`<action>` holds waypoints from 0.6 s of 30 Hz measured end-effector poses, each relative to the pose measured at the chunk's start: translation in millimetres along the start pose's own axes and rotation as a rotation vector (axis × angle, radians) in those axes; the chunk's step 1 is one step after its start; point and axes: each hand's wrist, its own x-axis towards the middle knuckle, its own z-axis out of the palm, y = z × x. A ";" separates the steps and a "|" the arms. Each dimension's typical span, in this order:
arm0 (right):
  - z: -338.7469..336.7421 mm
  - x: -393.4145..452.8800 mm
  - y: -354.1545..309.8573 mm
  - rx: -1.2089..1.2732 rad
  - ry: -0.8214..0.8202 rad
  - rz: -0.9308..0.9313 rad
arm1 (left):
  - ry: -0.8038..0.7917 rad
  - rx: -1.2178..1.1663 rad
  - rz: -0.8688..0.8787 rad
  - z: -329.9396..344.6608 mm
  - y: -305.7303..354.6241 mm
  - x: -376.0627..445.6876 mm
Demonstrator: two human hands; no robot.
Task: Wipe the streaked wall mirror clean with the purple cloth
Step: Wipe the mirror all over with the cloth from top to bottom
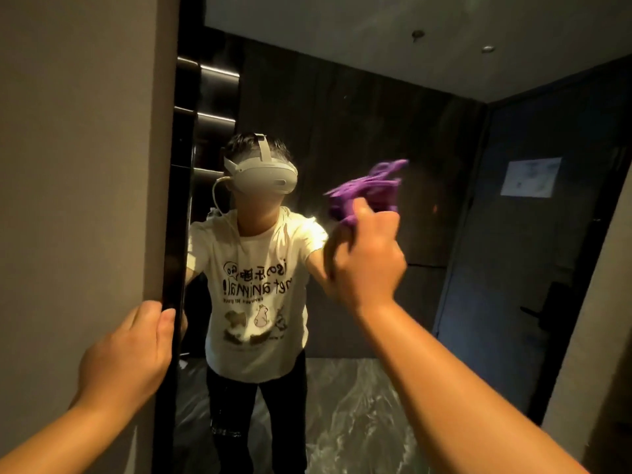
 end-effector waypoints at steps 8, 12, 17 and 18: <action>11.1 -66.7 -108.5 0.264 -0.258 -0.356 | -0.043 0.027 -0.118 0.6 1.6 1.6; -39.9 24.0 -2.4 0.210 -0.014 -0.116 | -0.043 0.008 0.045 -0.2 -3.8 1.7; -86.8 109.5 118.7 0.002 0.140 0.413 | -0.010 0.001 0.090 -0.6 -2.2 3.2; -81.1 108.9 120.7 -0.047 0.119 0.458 | 0.009 0.001 0.093 0.0 -0.5 2.7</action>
